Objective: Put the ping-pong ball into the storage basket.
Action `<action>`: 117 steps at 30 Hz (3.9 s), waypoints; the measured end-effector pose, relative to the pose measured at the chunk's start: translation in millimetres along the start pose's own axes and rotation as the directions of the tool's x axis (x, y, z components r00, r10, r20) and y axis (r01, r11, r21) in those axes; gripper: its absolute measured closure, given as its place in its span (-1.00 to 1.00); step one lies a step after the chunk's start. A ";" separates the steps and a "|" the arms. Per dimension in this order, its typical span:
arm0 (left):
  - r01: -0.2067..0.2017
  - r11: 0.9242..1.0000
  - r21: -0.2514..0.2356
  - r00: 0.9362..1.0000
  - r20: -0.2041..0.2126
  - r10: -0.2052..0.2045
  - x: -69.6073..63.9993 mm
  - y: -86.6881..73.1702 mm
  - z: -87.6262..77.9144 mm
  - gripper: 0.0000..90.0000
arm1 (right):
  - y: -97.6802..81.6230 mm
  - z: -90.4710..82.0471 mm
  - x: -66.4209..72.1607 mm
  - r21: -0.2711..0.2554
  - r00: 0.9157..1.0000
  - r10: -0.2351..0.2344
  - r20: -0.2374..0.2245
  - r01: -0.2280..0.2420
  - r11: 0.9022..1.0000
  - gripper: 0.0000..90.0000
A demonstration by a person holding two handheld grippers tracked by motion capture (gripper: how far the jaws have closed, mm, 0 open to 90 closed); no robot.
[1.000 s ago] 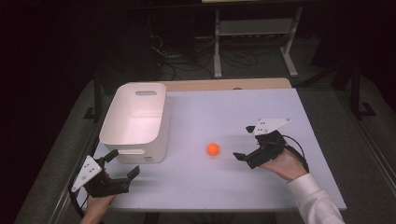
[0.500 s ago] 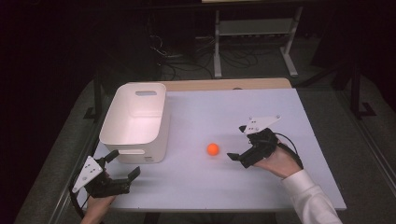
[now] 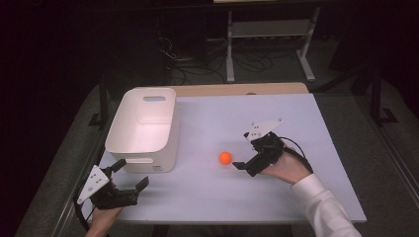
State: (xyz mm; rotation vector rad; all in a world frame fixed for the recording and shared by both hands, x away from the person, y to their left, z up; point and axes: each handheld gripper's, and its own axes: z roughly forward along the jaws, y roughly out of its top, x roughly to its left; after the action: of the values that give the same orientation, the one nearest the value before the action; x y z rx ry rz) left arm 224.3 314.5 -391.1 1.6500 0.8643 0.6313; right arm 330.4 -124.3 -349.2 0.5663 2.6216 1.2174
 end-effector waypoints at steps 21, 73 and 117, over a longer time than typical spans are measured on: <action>0.000 1.000 0.005 1.000 -0.002 0.000 -0.3 -0.3 0.1 -1.00 | 13.1 19.6 -2.2 0.075 0.998 -0.015 -0.064 0.019 0.997 -1.00; -0.023 1.000 0.008 1.000 0.005 0.023 -1.4 -0.4 1.0 -1.00 | 14.8 70.8 -10.1 0.209 0.986 -0.045 -0.163 0.079 0.975 -1.00; -0.038 0.999 0.012 0.999 0.008 0.038 -3.6 -0.4 1.2 -1.00 | -0.1 108.2 -20.8 0.289 0.980 -0.023 -0.198 0.081 0.954 -0.67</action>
State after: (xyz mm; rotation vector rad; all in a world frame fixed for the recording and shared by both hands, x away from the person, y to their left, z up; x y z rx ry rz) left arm 223.1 310.9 -391.7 1.6824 0.8349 0.6462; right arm 385.0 -58.3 -418.4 0.4405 2.9899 0.9088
